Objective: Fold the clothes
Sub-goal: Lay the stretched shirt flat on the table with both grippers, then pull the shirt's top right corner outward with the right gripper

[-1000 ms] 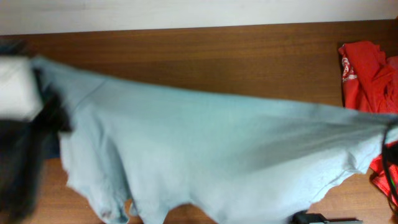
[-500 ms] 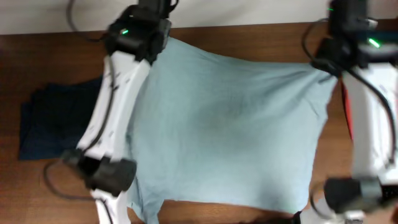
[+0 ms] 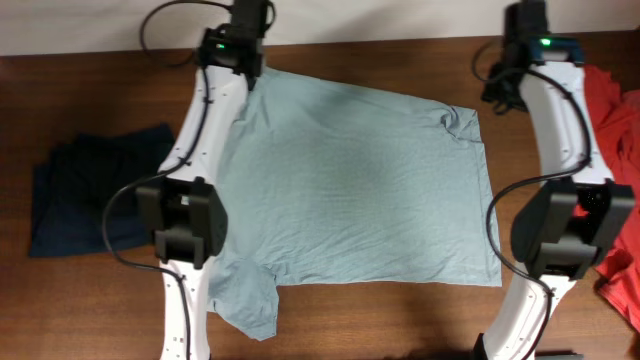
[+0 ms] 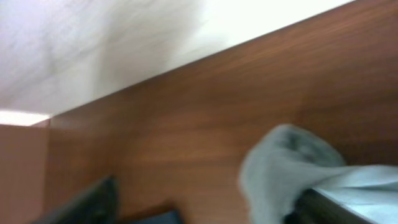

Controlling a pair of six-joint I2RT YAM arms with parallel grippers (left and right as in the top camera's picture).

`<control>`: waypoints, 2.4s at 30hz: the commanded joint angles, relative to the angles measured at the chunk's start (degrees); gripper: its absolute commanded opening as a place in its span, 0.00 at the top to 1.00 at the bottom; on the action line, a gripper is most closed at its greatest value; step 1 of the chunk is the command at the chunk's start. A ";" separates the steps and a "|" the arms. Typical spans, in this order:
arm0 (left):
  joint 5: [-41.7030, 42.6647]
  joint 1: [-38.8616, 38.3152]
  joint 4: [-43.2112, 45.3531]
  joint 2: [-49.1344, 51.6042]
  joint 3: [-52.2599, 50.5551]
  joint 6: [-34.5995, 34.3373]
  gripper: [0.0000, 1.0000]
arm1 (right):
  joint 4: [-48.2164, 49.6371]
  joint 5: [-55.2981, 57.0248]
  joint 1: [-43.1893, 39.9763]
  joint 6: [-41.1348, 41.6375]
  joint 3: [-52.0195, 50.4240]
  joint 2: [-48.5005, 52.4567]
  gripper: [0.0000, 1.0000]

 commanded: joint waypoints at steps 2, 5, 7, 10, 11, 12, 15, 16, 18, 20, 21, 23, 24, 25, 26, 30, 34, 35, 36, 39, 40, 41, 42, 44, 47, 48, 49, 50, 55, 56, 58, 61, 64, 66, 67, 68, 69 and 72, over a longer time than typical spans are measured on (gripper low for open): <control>-2.56 4.52 -2.19 -8.17 0.59 -1.22 0.01 | -5.22 -10.29 -5.73 -0.42 0.48 -3.04 0.28; -1.99 6.19 -3.43 -11.23 0.59 -2.62 0.01 | -8.13 -15.50 -7.43 -0.46 0.48 -3.04 0.28; 2.67 7.41 -4.81 -13.42 0.59 -2.67 0.01 | -8.96 -22.36 -7.72 -4.20 0.48 -3.04 0.28; 6.78 7.98 -6.23 -14.38 0.59 -2.67 0.01 | -8.44 -33.14 -6.19 -10.10 0.46 -2.99 0.28; 6.78 7.98 -6.82 -14.38 0.59 -2.67 0.01 | -7.69 -34.42 -5.16 -11.43 0.42 -2.91 0.29; 6.80 7.98 -7.26 -14.36 0.59 -2.69 0.01 | -7.43 -34.40 -4.63 -11.80 0.42 -2.89 0.31; 8.85 7.96 -9.90 -14.38 0.59 -4.66 0.01 | -4.07 -33.14 -1.64 -12.50 -0.37 -1.81 0.36; 9.73 7.89 -10.84 -14.38 0.59 -5.11 0.01 | -2.82 -32.26 -0.96 -12.50 -0.85 -1.46 0.36; 12.28 7.63 -13.84 -14.38 0.59 -5.60 0.01 | -0.09 -30.93 0.37 -12.48 -2.32 0.17 0.36; 13.46 7.30 -16.76 -14.38 0.59 -6.80 0.01 | 1.20 -31.19 1.11 -12.48 -2.97 1.70 0.37; 14.08 7.17 -18.14 -14.38 0.59 -7.43 0.01 | 1.95 -31.15 1.55 -12.52 -3.21 2.89 0.37; 15.58 7.15 -20.59 -14.38 0.59 -7.63 0.01 | 3.23 -31.08 2.51 -13.35 -3.26 5.35 0.40; 16.39 7.15 -21.38 -14.38 0.59 -7.65 0.01 | 3.80 -30.47 2.91 -13.31 -3.28 6.78 0.42; 17.53 7.15 -22.60 -14.38 0.59 -7.65 0.01 | 4.28 -29.51 3.13 -13.27 -3.28 7.98 0.43; 18.34 7.15 -23.47 -14.38 0.59 -7.65 0.01 | 4.57 -28.28 3.28 -12.83 -3.28 8.92 0.46; 18.47 7.02 -25.66 -14.38 0.59 -8.04 0.01 | 5.14 -24.28 3.30 -7.21 -3.28 12.63 0.49; 18.47 6.99 -25.24 -14.38 0.59 -8.04 0.01 | 6.82 -24.50 3.37 -7.19 -3.30 14.05 0.53; 18.47 6.99 -25.24 -14.38 0.59 -8.04 0.01 | 7.17 -24.72 3.37 -7.19 -3.30 14.08 0.57; 18.47 6.99 -25.24 -14.38 0.59 -8.04 0.01 | 7.41 -25.22 3.37 -7.21 -3.30 14.08 0.64; 18.49 6.97 -24.90 -14.38 0.59 -8.04 0.01 | 8.31 -26.91 3.37 -7.21 -3.30 14.08 0.77; 18.49 6.93 -24.50 -14.38 0.59 -8.04 0.01 | 8.90 -26.86 3.37 -7.19 -3.30 14.08 0.90; 18.49 6.93 -24.48 -14.38 0.59 -8.04 0.01 | 9.16 -26.86 3.28 -7.19 -3.28 14.08 0.94; 18.47 6.93 -24.50 -14.38 0.59 -8.04 0.01 | 9.46 -26.84 3.15 -7.17 -3.28 14.05 0.96; 18.47 6.93 -24.72 -14.38 0.59 -8.04 0.01 | 10.14 -26.71 2.73 -7.08 -3.19 14.01 0.96; 18.45 6.93 -24.90 -14.38 0.59 -8.02 0.01 | 10.34 -26.69 0.68 -5.77 -1.40 12.98 0.96; 18.45 6.93 -24.92 -14.38 0.59 -8.02 0.01 | 10.38 -26.84 -0.44 -5.18 -0.33 12.31 0.96; 18.45 6.93 -24.92 -14.38 0.59 -8.02 0.01 | 10.40 -26.88 -1.18 -4.63 0.31 11.93 0.96; 18.47 6.93 -24.90 -14.38 0.59 -8.04 0.01 | 10.47 -26.91 -2.49 -3.82 1.55 11.37 0.96; 18.49 6.93 -24.48 -14.38 0.59 -8.04 0.01 | 11.65 -30.42 -7.69 -2.89 6.25 10.80 0.96; 18.49 6.93 -24.33 -14.38 0.59 -8.04 0.01 | 12.74 -31.95 -8.66 -2.86 6.25 10.80 0.96; 18.51 6.75 -24.06 -14.38 0.59 -8.04 0.01 | 14.60 -34.77 -9.92 -2.89 6.23 10.86 0.96; 18.53 6.67 -24.06 -14.36 0.59 -8.07 0.01 | 17.53 -36.41 -10.40 -2.93 6.23 11.02 0.96; 18.53 6.67 -24.06 -14.38 0.59 -8.09 0.01 | 19.93 -36.37 -9.90 -2.93 6.23 11.08 0.96; 18.53 6.67 -24.15 -14.36 0.59 -8.59 0.01 | 21.46 -36.09 -9.38 -2.91 6.23 11.19 0.90; 18.53 6.67 -24.26 -14.38 0.59 -8.94 0.01 | 21.70 -35.74 -9.07 -2.93 6.23 11.23 0.74; 18.56 6.67 -24.37 -14.36 0.59 -8.94 0.01 | 21.66 -35.67 -9.01 -2.93 6.23 11.23 0.57; 18.51 6.67 -24.57 -14.38 0.59 -8.94 0.01 | 21.20 -35.67 -9.01 -2.91 6.23 11.23 0.51; 18.01 6.73 -25.16 -14.38 0.59 -8.85 0.01 | 15.56 -33.05 -10.21 -2.93 6.25 11.10 0.35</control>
